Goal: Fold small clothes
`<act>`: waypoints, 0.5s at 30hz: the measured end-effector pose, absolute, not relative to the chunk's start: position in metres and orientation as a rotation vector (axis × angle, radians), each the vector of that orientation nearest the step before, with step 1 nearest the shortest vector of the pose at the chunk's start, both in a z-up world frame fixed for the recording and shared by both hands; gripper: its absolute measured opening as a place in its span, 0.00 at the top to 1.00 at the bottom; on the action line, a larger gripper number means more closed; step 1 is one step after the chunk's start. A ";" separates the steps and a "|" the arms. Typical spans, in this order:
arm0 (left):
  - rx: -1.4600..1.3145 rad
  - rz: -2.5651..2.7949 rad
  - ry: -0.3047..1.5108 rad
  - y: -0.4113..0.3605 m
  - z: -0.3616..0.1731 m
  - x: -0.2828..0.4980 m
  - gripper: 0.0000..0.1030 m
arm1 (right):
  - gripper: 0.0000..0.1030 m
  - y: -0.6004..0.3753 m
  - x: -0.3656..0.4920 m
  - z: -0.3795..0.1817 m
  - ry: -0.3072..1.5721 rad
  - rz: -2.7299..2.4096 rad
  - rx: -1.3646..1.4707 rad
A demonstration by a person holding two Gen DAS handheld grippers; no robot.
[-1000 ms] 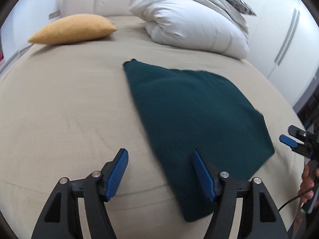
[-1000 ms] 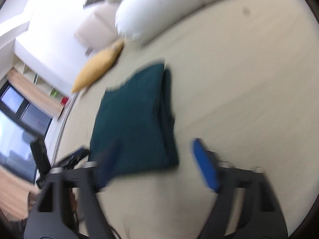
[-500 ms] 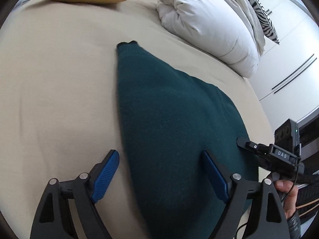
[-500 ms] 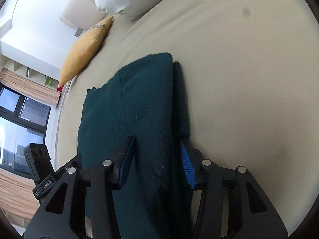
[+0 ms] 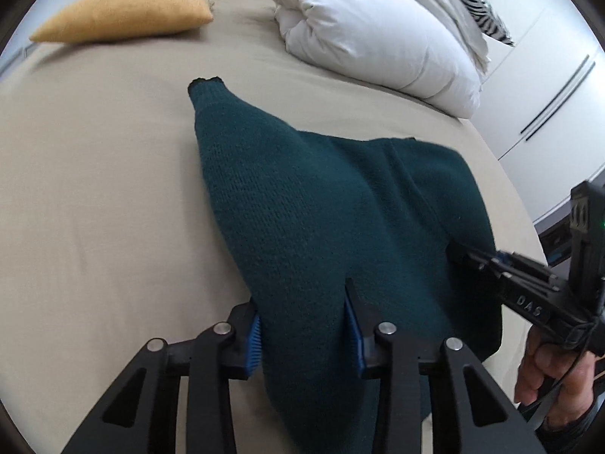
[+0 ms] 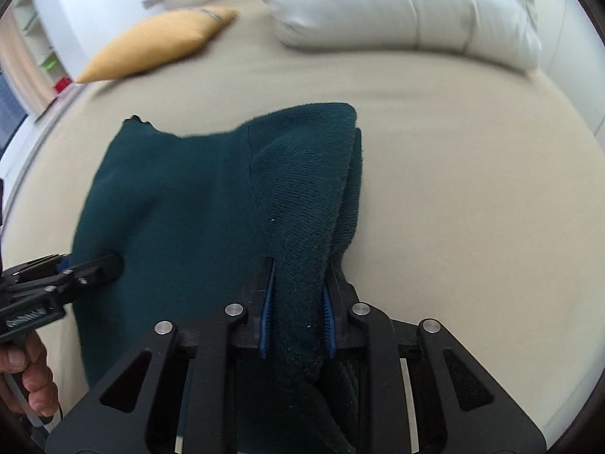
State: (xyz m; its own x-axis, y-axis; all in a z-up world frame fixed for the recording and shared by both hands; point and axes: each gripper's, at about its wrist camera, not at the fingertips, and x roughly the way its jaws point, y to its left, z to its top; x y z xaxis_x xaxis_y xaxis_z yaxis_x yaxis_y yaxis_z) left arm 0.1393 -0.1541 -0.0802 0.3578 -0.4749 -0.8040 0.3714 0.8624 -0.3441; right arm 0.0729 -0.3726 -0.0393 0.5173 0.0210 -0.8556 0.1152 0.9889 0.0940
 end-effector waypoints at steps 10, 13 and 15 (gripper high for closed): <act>-0.038 -0.522 0.972 -0.046 -0.022 0.045 0.63 | 0.81 -0.254 -0.012 0.014 0.948 0.125 0.096; -0.030 -0.505 0.950 -0.016 -0.012 0.020 0.63 | 0.81 -0.223 -0.033 0.022 0.942 0.196 0.126; -0.030 -0.487 0.941 0.004 -0.010 0.009 0.63 | 0.81 -0.198 -0.036 0.020 0.944 0.227 0.122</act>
